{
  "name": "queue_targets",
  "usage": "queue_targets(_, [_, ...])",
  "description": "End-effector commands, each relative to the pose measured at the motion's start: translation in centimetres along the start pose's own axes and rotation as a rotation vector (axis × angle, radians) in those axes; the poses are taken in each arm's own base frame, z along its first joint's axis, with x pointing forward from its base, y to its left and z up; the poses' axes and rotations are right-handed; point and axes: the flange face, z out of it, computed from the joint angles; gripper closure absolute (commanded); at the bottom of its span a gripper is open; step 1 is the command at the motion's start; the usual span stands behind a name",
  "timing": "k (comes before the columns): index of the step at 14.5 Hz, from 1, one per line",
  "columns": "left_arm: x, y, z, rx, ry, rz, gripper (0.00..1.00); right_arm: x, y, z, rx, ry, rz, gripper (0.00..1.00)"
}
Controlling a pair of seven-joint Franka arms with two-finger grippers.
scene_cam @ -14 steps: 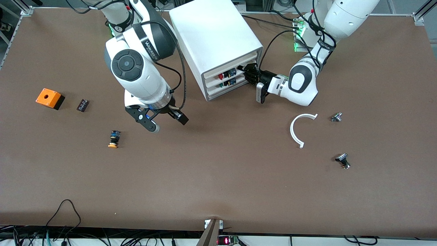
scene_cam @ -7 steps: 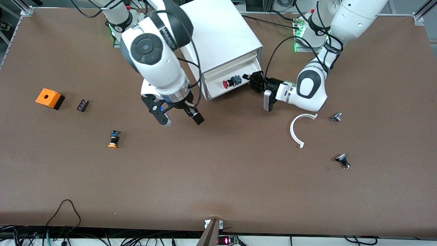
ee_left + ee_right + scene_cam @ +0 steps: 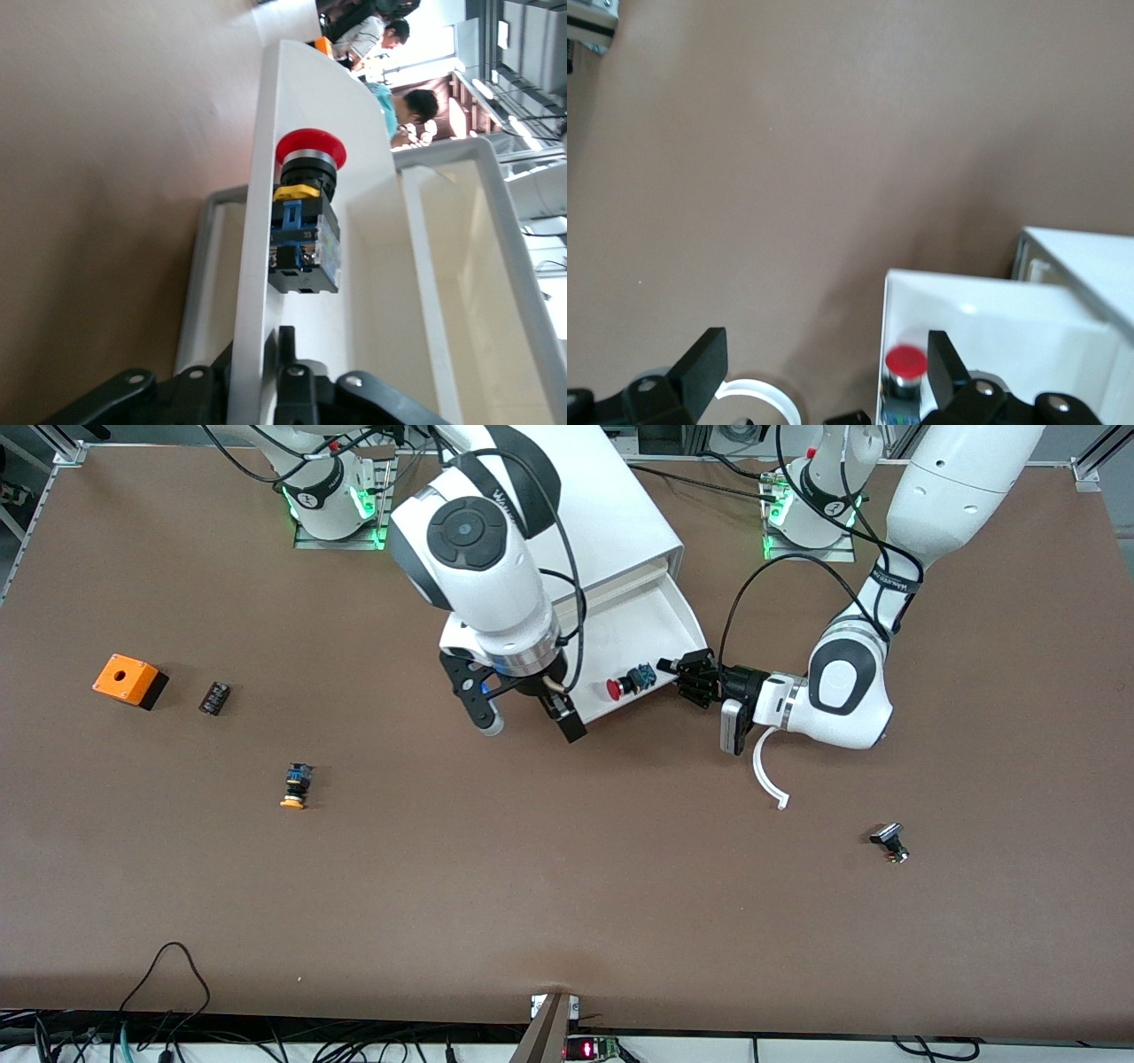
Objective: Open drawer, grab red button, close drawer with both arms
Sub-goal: 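Reach the right gripper into the drawer while the left gripper withdraws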
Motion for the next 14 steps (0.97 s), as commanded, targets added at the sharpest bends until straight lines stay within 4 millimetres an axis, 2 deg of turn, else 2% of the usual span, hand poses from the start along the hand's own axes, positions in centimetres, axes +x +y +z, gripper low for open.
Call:
queue_targets(1, [1.9,-0.2,-1.2,0.072,-0.027,0.043,0.0,-3.7,0.1,2.1,0.003,-0.007,-0.005,0.0])
queue_targets(3, [2.9,1.6,-3.5,0.116,-0.059,0.011,0.0,-5.2,0.5,4.1,-0.013,-0.007,-0.029,0.0])
queue_targets(6, [4.8,6.6,-6.0,0.164,-0.163,-0.095,0.0,-7.6,1.3,7.8,-0.031,-0.01,-0.051,0.0])
queue_targets(8, [5.6,9.3,-8.7,0.275,-0.222,-0.154,0.0,-9.4,2.3,10.5,-0.062,-0.007,-0.067,0.0])
queue_targets(10, [5.8,11.8,-10.5,0.368,-0.26,-0.196,0.0,-10.6,3.0,12.1,-0.079,-0.004,-0.064,0.0])
queue_targets(12, [6.2,14.1,-12.5,0.523,-0.298,-0.209,0.0,-11.7,3.6,12.6,-0.087,-0.001,-0.074,0.01])
queue_targets(14, [6.8,16.4,-13.6,0.675,-0.3,-0.284,0.0,-12.8,4.3,13.7,-0.102,0.004,-0.08,0.01])
